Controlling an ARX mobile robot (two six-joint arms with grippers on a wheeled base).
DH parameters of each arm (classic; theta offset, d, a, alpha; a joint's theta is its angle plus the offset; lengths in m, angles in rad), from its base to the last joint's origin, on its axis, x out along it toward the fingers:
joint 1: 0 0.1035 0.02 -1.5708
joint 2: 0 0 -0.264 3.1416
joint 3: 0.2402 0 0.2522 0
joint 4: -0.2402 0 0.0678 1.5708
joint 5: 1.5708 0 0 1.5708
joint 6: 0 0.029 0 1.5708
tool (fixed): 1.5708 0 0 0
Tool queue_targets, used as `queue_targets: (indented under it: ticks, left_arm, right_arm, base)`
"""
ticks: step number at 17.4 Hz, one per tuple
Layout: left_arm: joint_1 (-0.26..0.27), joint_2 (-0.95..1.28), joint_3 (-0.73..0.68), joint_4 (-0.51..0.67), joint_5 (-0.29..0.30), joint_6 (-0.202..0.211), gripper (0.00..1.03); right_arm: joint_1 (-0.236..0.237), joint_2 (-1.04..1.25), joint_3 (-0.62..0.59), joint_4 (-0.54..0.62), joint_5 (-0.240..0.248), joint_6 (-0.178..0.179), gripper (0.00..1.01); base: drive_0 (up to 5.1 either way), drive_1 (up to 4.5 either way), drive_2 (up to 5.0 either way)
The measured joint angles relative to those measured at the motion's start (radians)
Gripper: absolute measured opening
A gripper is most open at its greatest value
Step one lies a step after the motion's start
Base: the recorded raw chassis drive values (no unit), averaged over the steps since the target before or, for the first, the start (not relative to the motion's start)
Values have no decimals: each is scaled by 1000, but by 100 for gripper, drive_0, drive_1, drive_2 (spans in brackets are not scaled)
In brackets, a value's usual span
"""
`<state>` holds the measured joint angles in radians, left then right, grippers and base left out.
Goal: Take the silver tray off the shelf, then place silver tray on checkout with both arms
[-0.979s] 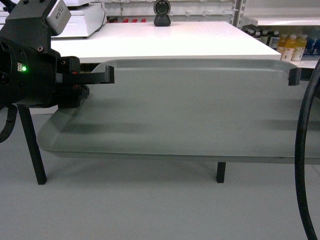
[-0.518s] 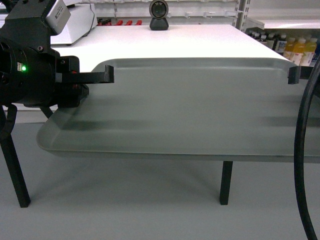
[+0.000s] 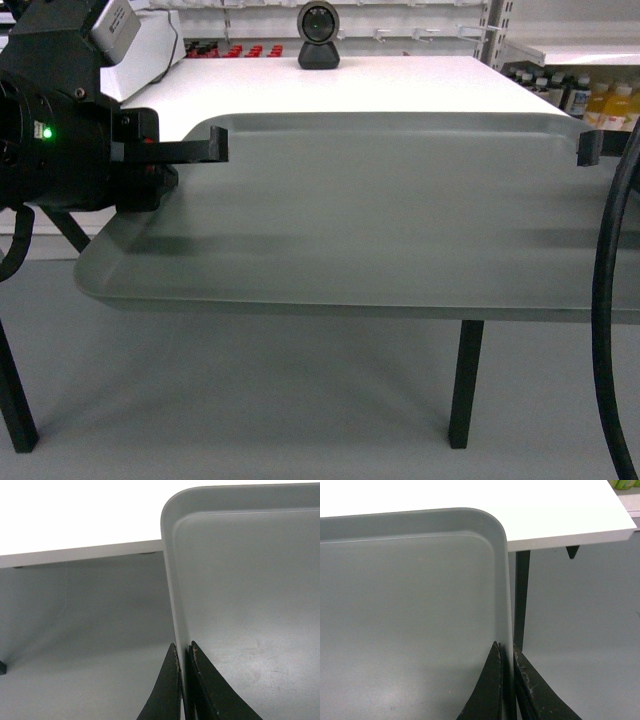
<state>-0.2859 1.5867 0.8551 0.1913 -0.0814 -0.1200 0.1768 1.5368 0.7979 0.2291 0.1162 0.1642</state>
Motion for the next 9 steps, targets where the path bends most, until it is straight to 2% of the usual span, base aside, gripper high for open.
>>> queue_targets:
  ticks: [9]
  left_arm:
    - [0,0,0,2,0,0,3]
  right_arm:
    - [0,-1,-1,-1,0,0,3]
  base:
    - [-7,414,-428]
